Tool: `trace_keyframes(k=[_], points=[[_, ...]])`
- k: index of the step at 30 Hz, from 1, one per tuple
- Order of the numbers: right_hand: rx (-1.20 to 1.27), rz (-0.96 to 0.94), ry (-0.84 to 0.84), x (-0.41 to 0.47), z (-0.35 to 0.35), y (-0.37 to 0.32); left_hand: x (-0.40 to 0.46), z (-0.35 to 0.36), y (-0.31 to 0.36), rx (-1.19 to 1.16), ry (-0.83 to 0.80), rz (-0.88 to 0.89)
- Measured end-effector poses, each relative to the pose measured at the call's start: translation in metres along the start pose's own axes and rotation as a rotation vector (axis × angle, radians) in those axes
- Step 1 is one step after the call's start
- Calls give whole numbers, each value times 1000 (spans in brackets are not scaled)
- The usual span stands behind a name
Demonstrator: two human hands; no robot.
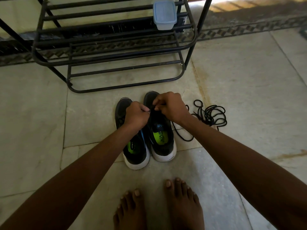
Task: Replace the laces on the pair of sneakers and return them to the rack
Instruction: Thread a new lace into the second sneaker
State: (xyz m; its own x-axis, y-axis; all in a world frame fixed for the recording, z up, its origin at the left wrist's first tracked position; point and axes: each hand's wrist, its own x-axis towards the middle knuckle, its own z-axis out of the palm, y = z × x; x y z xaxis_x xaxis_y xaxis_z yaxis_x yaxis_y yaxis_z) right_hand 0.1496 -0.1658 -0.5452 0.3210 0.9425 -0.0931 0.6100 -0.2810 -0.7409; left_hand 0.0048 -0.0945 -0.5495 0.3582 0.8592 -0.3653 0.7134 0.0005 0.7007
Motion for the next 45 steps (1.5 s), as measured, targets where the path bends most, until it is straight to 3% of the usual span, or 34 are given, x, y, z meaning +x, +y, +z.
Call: trace_keyframes(k=[20, 29, 34, 41, 45], points=[[117, 80, 205, -8, 22, -5, 3, -3, 0, -40, -35, -53], [-94, -167, 187, -10, 16, -2, 3, -2, 1, -51, -40, -34], [-187, -253, 284, -8, 14, 5, 2, -2, 0, -74, -43, -35], [-12, -149, 323, -6, 6, 3, 1, -2, 2, -114, -32, -47], [145, 16, 205, -7, 0, -1, 1, -3, 1, -106, -32, -46]])
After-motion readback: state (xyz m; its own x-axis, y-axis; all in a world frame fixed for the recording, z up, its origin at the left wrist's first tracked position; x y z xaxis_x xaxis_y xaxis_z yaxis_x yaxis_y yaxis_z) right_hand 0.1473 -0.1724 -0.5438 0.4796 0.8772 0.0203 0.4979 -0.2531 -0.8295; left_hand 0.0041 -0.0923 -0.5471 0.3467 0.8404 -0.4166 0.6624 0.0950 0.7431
